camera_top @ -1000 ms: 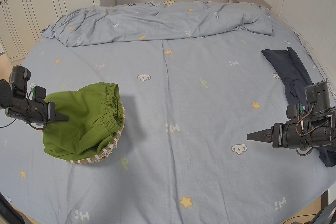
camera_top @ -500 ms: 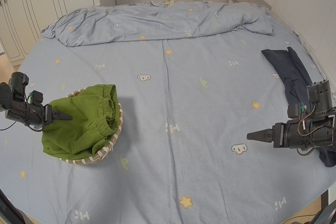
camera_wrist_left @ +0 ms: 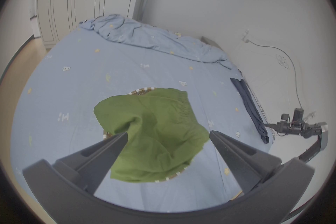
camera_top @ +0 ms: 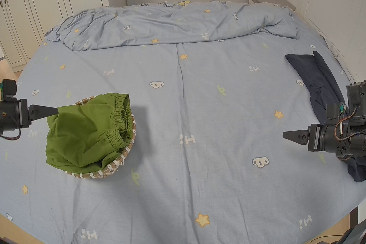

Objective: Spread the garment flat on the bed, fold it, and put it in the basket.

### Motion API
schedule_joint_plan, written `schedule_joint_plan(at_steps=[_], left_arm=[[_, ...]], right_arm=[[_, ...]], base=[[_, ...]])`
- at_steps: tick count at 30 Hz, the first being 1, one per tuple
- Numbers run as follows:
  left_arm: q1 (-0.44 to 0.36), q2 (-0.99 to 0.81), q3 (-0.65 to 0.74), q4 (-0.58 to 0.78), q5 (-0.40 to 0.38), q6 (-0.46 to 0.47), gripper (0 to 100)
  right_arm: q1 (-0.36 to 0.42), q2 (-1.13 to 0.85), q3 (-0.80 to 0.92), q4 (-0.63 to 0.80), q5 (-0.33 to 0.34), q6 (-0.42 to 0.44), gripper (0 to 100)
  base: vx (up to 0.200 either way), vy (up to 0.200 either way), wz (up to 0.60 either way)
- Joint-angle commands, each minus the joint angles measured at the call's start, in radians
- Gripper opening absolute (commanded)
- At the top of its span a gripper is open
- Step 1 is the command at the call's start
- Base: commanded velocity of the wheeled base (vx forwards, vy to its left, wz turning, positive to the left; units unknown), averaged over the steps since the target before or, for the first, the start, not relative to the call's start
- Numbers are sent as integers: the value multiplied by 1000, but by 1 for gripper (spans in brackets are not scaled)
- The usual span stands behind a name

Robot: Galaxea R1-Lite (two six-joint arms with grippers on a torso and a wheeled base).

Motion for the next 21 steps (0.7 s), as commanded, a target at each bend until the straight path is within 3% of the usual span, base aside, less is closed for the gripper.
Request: schedule_joint_plan(at_steps=[1,7,10,11,13,14,17,18,21], left_arm=[[-58,-333,180,-1,-7,-1,100],[-184,-649,338,25,-8,-10,100],[-210,-722,372,54,-8,-10,100],[-237,-817,421,102,-7,-10,100],[-240,-868,447,125,-7,-10,100],[-239,-919,479,148,-4,-13,100],[-239,-979,516,162,-2,-24,100],[-237,-1061,567,166,0,-54,100],[-237,-1152,614,166,0,-91,100]], right_arm=[[22,-163,7,33,-130,-123,100],[26,-432,-15,429,-176,-258,100],[7,-505,-20,528,-182,-273,100],[-50,-595,-46,677,-185,-299,100],[-96,-640,-62,759,-183,-312,100],[-157,-686,-67,832,-182,-318,100],[-220,-750,-59,878,-170,-325,100],[-261,-851,-23,909,-164,-328,100],[-281,-980,36,915,-165,-328,100]], base=[[0,0,0],[0,0,0],[0,0,0],[0,0,0],[0,0,0],[0,0,0],[0,0,0],[0,0,0],[0,0,0]])
